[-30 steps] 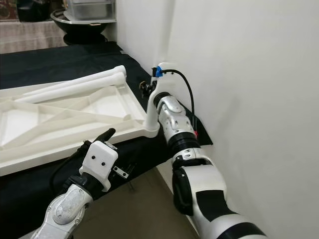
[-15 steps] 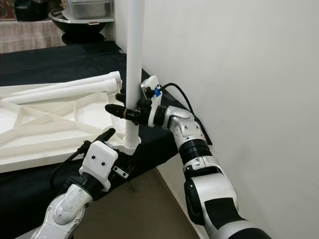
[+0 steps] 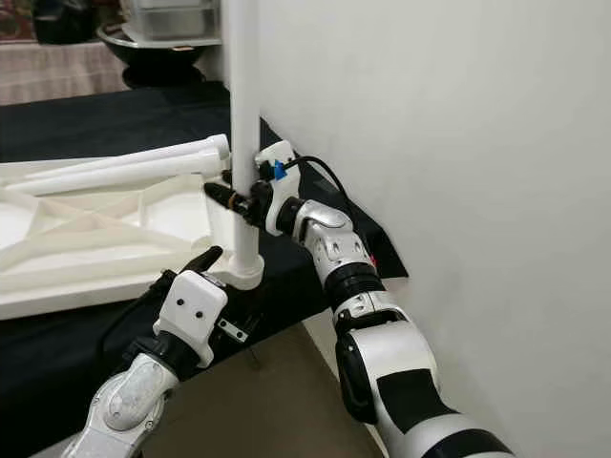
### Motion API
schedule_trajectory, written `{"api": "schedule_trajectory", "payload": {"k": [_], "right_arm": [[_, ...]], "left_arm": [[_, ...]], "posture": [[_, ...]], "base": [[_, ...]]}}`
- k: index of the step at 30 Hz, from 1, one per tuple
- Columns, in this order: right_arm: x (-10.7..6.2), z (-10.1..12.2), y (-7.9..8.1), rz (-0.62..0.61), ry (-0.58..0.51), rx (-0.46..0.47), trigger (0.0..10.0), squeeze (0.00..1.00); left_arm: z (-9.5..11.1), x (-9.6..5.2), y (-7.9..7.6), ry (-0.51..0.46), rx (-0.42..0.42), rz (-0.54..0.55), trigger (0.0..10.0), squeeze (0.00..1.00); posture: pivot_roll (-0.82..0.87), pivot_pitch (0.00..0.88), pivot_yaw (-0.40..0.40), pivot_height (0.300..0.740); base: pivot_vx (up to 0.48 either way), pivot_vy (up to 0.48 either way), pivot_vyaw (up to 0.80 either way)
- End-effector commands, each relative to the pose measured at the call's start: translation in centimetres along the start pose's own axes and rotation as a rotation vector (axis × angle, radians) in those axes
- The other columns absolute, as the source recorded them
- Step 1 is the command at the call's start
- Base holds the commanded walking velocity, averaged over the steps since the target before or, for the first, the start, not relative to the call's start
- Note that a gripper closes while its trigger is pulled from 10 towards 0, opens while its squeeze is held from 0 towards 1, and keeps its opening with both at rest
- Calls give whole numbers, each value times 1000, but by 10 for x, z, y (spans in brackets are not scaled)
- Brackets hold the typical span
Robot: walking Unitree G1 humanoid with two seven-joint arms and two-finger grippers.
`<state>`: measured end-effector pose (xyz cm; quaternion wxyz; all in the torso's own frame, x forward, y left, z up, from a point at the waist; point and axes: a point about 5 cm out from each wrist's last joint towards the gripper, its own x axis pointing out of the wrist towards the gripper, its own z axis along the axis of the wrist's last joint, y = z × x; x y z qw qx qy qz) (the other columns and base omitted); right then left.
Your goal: Building children table
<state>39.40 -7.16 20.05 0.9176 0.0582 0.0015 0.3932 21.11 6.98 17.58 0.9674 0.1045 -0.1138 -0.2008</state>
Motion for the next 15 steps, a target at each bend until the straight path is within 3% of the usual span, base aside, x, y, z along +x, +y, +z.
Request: {"api": "schedule_trajectory", "payload": {"k": [1,2,3,4,5,7,8,10,15], "right_arm": [[-2,0,-14,-203,-1,55,0,0],[-5,0,-22,-343,0,57,0,0],[-5,0,-22,-343,0,57,0,0],[-11,-1,-33,-501,14,47,0,0],[-11,-1,-33,-501,14,47,0,0],[-21,-2,-46,-717,29,35,0,0],[-21,-2,-46,-717,29,35,0,0],[-33,2,-57,-934,8,44,0,0],[-32,15,-55,-1065,-54,55,0,0]], "left_arm": [[-3,0,-1,12,9,-7,10000,0],[-3,0,-1,11,10,-8,10000,0],[-3,0,-1,11,10,-8,10000,0],[-3,0,-1,11,10,-9,10000,0],[-3,0,-1,11,10,-9,10000,0],[-3,0,-1,9,9,-11,10000,0],[-3,0,-1,9,9,-11,10000,0],[-3,0,-1,9,9,-12,10000,0],[-4,1,-2,11,10,-11,10000,0]], "posture": [[53,0,-122,740],[53,0,-122,740],[53,0,-122,740],[53,0,-122,740],[53,0,-122,740],[52,0,-121,740],[52,0,-121,740],[52,0,-121,740],[51,0,-123,740]], "base": [[0,0,0],[0,0,0],[0,0,0],[0,0,0],[0,0,0],[0,0,0],[0,0,0],[0,0,0],[0,0,0]]}}
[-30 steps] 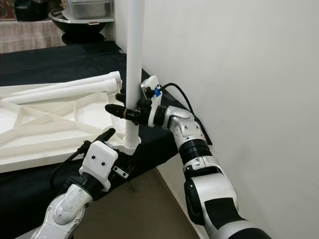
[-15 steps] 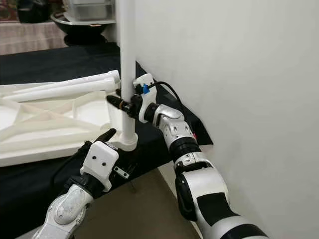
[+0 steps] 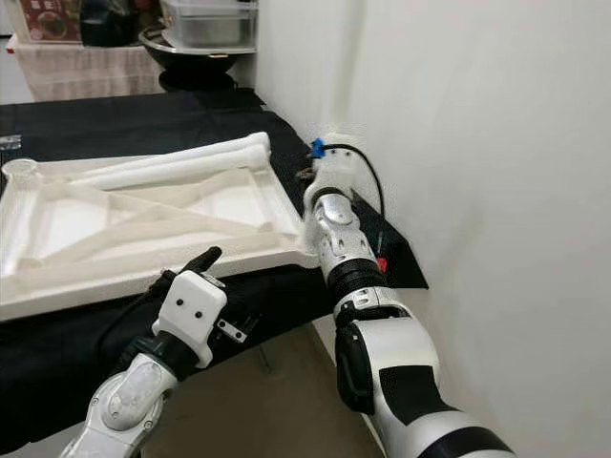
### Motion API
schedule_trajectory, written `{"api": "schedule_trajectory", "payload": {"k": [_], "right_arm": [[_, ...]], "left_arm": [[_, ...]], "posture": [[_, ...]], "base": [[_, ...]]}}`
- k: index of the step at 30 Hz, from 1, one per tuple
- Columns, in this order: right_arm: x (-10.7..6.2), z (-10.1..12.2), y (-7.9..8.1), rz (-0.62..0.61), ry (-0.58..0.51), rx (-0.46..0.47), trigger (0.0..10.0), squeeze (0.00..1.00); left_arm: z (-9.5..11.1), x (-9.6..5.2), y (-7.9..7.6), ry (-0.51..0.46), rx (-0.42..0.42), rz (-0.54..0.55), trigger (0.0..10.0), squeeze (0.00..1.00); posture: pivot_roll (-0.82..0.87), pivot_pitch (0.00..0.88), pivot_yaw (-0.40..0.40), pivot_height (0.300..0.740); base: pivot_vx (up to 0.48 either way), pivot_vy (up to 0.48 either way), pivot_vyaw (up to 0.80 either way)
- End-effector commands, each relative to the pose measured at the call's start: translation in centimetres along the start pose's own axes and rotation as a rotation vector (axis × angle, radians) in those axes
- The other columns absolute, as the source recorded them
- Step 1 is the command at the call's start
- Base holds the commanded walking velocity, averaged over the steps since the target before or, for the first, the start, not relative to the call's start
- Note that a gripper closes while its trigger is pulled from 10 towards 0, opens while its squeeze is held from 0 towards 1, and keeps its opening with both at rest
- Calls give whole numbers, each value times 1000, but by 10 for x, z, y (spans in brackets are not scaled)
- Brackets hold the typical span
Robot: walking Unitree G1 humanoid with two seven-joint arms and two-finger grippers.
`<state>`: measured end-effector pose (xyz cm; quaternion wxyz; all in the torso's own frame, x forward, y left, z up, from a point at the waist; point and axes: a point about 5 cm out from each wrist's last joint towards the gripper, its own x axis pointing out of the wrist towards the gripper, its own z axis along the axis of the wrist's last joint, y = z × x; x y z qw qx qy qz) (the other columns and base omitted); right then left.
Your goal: Building children table
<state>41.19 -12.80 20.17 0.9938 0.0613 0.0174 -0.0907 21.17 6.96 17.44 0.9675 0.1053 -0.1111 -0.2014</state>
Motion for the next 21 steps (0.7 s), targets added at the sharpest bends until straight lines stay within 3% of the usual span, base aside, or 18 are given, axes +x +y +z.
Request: {"api": "schedule_trajectory", "payload": {"k": [1,3,4,5,6,11,16,17,18,19,21], "right_arm": [[2,7,-5,-76,0,46,0,0],[1,9,-3,-93,-9,55,0,0],[0,10,3,-79,-3,77,5412,0],[0,10,10,-44,-7,84,10000,0],[-2,9,17,-8,-12,93,10000,1000],[-6,7,27,35,-26,93,10000,1000],[-7,5,24,11,-43,61,10000,1000],[-8,4,23,27,-45,61,10000,718],[-8,4,23,27,-45,61,10000,718],[-9,2,23,55,-53,58,10000,0],[-17,-5,19,133,-97,13,10000,0]], "left_arm": [[-2,0,-2,6,10,-9,10000,0],[-3,0,-2,6,9,-9,10000,0],[-3,0,-2,7,8,-9,10000,0],[-3,0,-2,7,8,-9,10000,0],[-3,0,-2,8,9,-8,10000,0],[-4,0,-2,10,9,-6,10000,0],[-4,0,-2,11,7,-7,10000,0],[-5,0,-2,12,8,-7,10000,0],[-5,0,-2,12,8,-7,10000,0],[-5,0,-2,13,8,-7,10000,0],[-7,1,-1,16,8,-8,10000,0]], "posture": [[51,0,-123,740],[51,0,-123,740],[51,0,-123,740],[52,0,-125,740],[52,0,-122,740],[53,0,-125,740],[49,0,-124,740],[49,0,-124,740],[49,0,-124,740],[46,0,-122,740],[38,0,-118,740]], "base": [[0,0,0],[0,0,0],[0,0,0],[0,0,0],[0,0,0],[0,0,0],[0,0,0],[0,0,0],[0,0,0],[0,0,0],[0,0,0]]}}
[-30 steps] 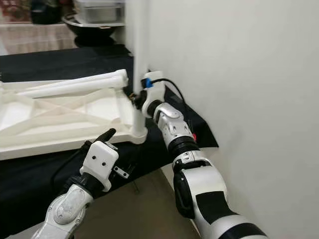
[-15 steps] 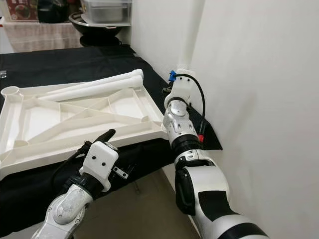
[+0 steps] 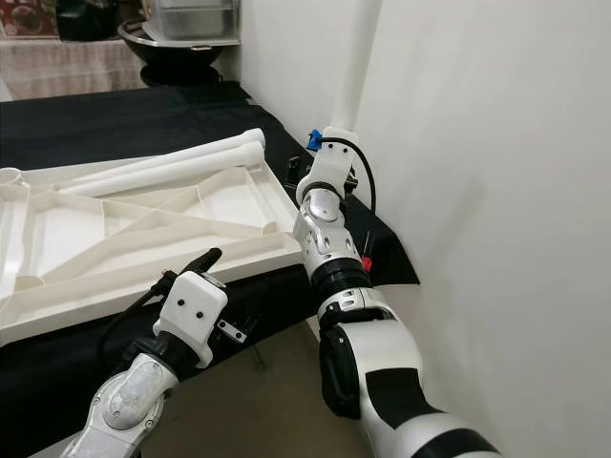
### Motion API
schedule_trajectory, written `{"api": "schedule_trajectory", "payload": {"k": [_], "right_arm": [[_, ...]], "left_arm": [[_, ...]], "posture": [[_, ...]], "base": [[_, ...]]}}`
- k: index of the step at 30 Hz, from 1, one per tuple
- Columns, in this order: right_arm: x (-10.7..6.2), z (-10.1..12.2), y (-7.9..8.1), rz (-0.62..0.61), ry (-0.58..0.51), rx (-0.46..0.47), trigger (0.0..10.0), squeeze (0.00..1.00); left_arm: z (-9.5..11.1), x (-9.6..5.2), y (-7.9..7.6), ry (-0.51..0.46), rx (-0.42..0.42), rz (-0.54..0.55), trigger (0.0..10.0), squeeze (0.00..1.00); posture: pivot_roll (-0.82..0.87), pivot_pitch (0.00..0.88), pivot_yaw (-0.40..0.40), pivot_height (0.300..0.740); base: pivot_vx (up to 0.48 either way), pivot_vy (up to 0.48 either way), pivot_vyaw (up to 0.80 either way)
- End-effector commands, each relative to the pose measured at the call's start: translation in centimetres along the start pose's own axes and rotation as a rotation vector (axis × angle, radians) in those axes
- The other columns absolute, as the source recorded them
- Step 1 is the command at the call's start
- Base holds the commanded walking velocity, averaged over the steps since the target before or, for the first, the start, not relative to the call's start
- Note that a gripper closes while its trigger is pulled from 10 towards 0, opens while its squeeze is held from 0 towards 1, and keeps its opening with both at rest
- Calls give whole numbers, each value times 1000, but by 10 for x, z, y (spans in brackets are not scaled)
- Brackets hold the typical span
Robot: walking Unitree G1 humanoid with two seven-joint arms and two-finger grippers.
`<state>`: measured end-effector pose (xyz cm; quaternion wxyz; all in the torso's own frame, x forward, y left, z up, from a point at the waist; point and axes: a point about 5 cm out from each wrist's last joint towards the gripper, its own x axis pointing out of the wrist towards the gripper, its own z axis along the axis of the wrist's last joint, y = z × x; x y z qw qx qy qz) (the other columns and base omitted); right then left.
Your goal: Building children table
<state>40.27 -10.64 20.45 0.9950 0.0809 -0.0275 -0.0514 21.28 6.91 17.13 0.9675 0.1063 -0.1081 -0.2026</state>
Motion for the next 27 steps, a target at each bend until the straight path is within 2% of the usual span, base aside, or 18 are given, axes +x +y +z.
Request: {"api": "schedule_trajectory", "payload": {"k": [1,4,5,7,10,12,15,17,18,19,21,23,24,25,26,27], "right_arm": [[-9,-7,0,82,-34,-59,10000,0],[-16,-10,-2,132,-62,-74,10000,0],[-23,-15,-4,176,-91,-107,10000,0],[-23,-15,-4,176,-91,-107,10000,0],[-39,-32,-21,222,-89,-139,10000,0],[-45,-34,-26,245,-91,-135,10000,0],[-45,-34,-26,245,-91,-135,10000,0],[-60,-39,-32,290,-96,-141,10000,0],[-60,-39,-32,290,-96,-141,10000,0],[-72,-45,-35,312,-87,-168,10000,0],[-72,-45,-35,312,-87,-168,10000,0],[-97,-56,-42,314,-62,-216,10000,0],[-97,-56,-42,314,-62,-216,10000,0],[-109,-62,-47,308,-46,-248,10000,0],[-109,-62,-47,308,-46,-248,10000,0],[-117,-65,-50,305,-42,-270,10000,0]], "left_arm": [[-4,0,-1,12,7,-5,10000,0],[-5,0,-1,15,5,-7,10000,0],[-7,0,-1,18,4,-10,10000,0],[-7,0,-1,18,4,-10,10000,0],[-11,-1,0,32,4,-9,10000,0],[-12,-1,2,39,2,-5,10000,0],[-12,-1,2,39,2,-5,10000,0],[-16,-2,3,58,-4,3,10000,0],[-16,-2,3,58,-4,3,10000,0],[-24,-3,5,120,-22,26,10000,0],[-24,-3,5,120,-22,26,10000,0],[-40,-7,8,212,-119,70,10000,0],[-40,-7,8,212,-119,70,10000,0],[-45,-8,11,243,-157,93,10000,0],[-45,-8,11,243,-157,93,10000,0],[-48,-9,13,257,-190,109,10000,0]], "posture": [[37,0,-117,740],[34,0,-117,740],[34,0,-117,740],[34,0,-117,740],[35,0,-113,740],[35,0,-113,740],[35,0,-113,740],[30,0,-111,740],[30,0,-111,740],[26,0,-106,740],[26,0,-106,740],[19,0,-97,740],[19,0,-97,740],[18,0,-94,740],[18,0,-94,740],[16,0,-90,740]], "base": [[0,0,0],[0,0,0],[0,0,0],[0,0,0],[0,0,0],[0,0,0],[0,0,0],[0,0,0],[0,0,0],[0,0,0],[0,0,0],[0,0,0],[0,0,0],[0,0,0],[0,0,0],[0,0,0]]}}
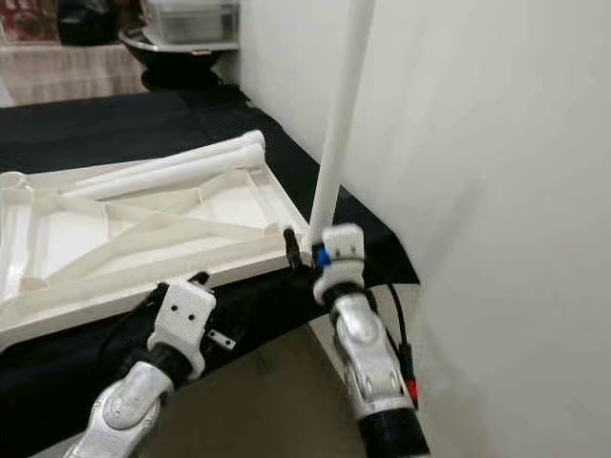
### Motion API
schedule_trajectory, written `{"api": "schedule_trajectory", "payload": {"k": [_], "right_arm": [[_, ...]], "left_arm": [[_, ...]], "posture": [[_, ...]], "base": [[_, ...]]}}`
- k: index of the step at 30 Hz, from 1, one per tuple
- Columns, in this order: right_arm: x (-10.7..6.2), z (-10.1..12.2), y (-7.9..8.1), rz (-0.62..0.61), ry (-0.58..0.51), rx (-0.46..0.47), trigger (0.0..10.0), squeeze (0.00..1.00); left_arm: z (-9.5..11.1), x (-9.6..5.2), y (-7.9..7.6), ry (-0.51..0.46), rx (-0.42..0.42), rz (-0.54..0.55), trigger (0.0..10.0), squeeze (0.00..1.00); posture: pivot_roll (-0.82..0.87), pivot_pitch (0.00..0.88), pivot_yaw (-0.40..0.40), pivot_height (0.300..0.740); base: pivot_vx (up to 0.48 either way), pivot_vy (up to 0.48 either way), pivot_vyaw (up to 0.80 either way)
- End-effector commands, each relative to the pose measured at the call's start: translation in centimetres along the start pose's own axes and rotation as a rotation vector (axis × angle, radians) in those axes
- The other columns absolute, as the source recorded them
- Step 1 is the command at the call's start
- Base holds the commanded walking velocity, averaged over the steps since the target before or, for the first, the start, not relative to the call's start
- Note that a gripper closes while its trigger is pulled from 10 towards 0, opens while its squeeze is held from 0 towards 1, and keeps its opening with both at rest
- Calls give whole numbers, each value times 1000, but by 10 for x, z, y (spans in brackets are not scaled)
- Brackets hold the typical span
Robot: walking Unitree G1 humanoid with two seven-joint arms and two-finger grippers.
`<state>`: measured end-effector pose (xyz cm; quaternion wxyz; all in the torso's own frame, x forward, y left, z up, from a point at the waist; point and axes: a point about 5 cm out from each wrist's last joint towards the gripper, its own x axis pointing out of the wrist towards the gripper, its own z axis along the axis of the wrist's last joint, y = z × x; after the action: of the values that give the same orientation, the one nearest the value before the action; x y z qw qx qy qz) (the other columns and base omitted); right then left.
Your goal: Building children table
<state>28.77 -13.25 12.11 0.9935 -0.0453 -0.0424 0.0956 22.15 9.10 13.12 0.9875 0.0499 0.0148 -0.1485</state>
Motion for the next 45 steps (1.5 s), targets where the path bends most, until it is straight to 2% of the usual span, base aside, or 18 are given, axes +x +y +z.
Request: {"api": "schedule_trajectory", "payload": {"k": [1,8,11,13,17,19,20,24,29,32,33,34,35,37,38,41,42,45], "right_arm": [[-8,2,1,-3,2,-32,10000,0],[-15,-3,5,-6,37,-36,10000,0],[-16,-6,2,-34,85,-11,10000,0],[-16,-7,1,-42,106,-22,10000,0],[-15,-11,-3,-70,176,-131,10000,0],[-15,-11,-2,-58,180,-123,10000,0],[-14,-12,1,-41,183,-82,10000,0],[-14,-12,2,-38,187,-72,10000,0],[10,-16,-1,-85,288,-59,10000,0],[14,-17,-1,-89,306,-58,10000,0],[24,-15,5,-65,329,-84,10000,0],[28,-14,7,-54,337,-92,10000,0],[28,-14,7,-54,337,-92,10000,0],[31,-13,13,-18,362,-104,10000,0],[32,-14,15,-8,371,-97,10000,0],[32,-14,17,3,382,-89,10000,0],[33,-12,21,22,396,-67,10000,0],[32,-11,22,49,411,-79,10000,0]], "left_arm": [[-8,0,2,39,-59,13,10000,0],[-11,-1,3,50,-73,12,10000,0],[-11,-1,3,53,-72,7,10000,0],[-14,-2,7,68,-50,13,10000,0],[-30,-8,19,170,6,42,10000,0],[-30,-10,23,167,2,54,10000,0],[-29,-12,24,143,-13,63,10000,0],[-29,-13,24,138,-17,65,10000,0],[-30,-11,24,176,34,81,10000,0],[-29,-11,25,176,40,83,10000,0],[-24,-8,30,162,112,79,10000,0],[-22,-6,32,153,137,78,10000,0],[-22,-6,32,153,137,78,10000,0],[-13,-1,40,112,249,60,10000,0],[-9,2,45,95,270,64,10000,0],[-5,4,50,79,283,67,10000,0],[-1,7,58,71,290,77,10000,0],[-2,6,61,84,313,81,10000,0]], "posture": [[16,0,-86,740],[14,0,-83,740],[20,0,-87,740],[18,0,-86,740],[19,0,-82,740],[28,0,-90,740],[30,0,-85,740],[30,0,-85,740],[34,0,-91,740],[34,0,-91,740],[41,0,-95,740],[41,0,-95,740],[41,0,-95,740],[46,0,-97,740],[48,0,-101,740],[48,0,-99,740],[49,0,-95,740],[42,0,-90,740]], "base": [[0,0,0],[0,0,0],[0,0,0],[0,0,0],[0,0,0],[0,0,0],[0,0,0],[0,0,0],[0,0,0],[0,0,0],[0,0,0],[0,0,0],[0,0,0],[0,0,0],[0,0,0],[0,0,0],[0,0,0],[0,0,0]]}}
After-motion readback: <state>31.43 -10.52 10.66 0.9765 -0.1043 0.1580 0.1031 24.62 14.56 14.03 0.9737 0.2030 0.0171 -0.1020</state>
